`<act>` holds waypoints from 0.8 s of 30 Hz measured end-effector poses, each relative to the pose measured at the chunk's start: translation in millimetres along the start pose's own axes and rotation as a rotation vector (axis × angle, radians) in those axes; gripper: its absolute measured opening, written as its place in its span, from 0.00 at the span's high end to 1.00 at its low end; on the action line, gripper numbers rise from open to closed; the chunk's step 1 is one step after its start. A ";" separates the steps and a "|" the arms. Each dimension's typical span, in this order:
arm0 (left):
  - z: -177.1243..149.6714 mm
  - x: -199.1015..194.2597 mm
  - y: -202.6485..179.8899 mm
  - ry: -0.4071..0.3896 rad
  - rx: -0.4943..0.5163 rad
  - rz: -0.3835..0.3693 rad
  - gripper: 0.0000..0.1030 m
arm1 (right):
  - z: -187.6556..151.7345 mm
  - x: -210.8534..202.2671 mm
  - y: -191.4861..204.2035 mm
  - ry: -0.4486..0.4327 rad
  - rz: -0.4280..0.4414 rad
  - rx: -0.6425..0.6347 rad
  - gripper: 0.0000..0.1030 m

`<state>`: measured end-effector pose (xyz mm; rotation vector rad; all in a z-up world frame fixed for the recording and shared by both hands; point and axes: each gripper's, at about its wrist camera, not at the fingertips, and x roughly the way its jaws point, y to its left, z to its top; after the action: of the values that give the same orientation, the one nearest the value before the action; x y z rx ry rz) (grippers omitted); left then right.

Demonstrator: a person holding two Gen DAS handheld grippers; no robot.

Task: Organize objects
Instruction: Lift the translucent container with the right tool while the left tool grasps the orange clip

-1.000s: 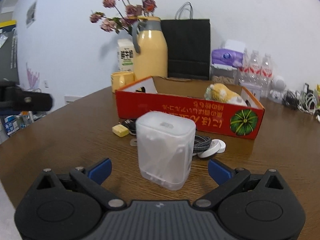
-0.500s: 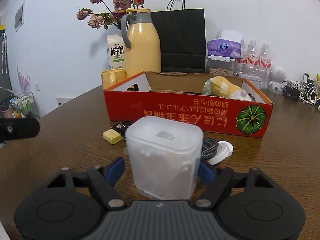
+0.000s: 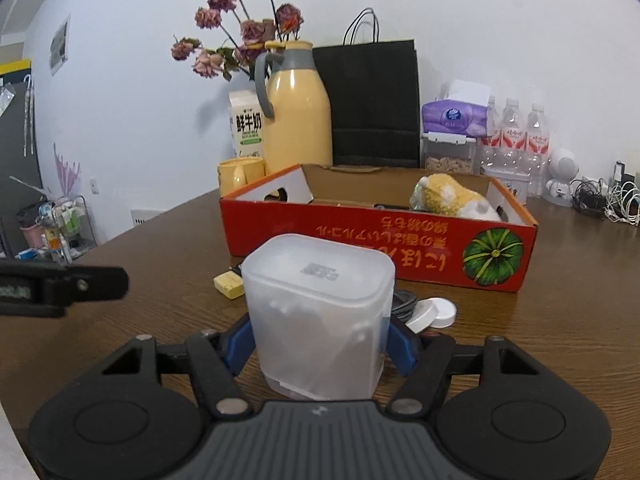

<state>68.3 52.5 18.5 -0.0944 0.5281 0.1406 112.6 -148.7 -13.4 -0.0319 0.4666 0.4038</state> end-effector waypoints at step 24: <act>-5.9 80.1 -98.9 0.150 0.177 -0.064 0.30 | -1.3 -13.2 -80.9 -0.062 -0.092 0.039 0.35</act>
<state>149.5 -37.0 -21.9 0.0517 0.6843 0.0241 132.6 -228.3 -13.7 -0.0028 0.4098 0.3048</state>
